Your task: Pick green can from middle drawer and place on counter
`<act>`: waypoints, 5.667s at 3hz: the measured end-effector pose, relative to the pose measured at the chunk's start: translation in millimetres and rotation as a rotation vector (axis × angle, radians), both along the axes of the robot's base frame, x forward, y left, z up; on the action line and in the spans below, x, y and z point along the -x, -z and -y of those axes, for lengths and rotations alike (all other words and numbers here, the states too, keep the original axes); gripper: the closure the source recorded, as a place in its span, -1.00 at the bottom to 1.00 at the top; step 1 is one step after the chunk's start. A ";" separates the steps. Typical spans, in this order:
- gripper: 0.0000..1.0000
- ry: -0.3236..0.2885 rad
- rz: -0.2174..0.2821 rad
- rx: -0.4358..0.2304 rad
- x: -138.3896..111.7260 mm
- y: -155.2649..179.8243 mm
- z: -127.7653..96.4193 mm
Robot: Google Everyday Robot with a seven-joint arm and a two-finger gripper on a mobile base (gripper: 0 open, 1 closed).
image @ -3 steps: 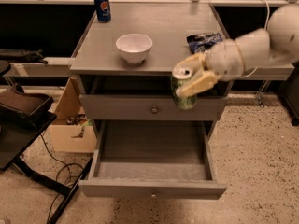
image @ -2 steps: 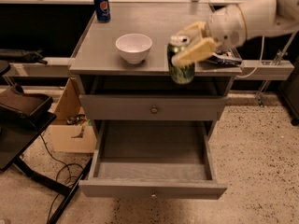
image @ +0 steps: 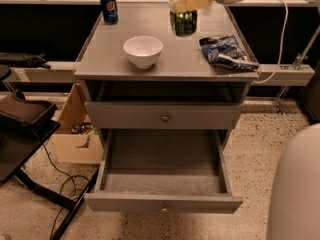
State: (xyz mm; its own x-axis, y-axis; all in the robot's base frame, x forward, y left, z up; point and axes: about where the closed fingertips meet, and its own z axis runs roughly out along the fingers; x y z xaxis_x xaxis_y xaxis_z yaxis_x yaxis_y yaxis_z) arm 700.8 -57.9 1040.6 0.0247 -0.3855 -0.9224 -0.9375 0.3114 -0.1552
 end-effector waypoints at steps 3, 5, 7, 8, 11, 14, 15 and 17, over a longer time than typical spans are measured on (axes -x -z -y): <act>1.00 0.389 0.109 -0.091 -119.2 16.2 27.5; 1.00 0.424 0.093 -0.118 -149.9 21.4 3.0; 1.00 0.520 0.015 -0.144 -223.7 59.0 -69.1; 1.00 0.595 -0.055 -0.153 -255.0 99.9 -88.2; 0.23 0.713 -0.111 -0.165 -283.0 139.5 -89.1; -1.00 0.713 -0.111 -0.165 -283.0 139.6 -89.2; -1.00 0.705 -0.116 -0.173 -281.6 137.9 -89.1; -1.00 0.603 -0.128 -0.238 -245.7 80.1 -44.3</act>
Offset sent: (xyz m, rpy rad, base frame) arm 0.1750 -0.0820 -0.0410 0.2050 -0.1775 -0.6928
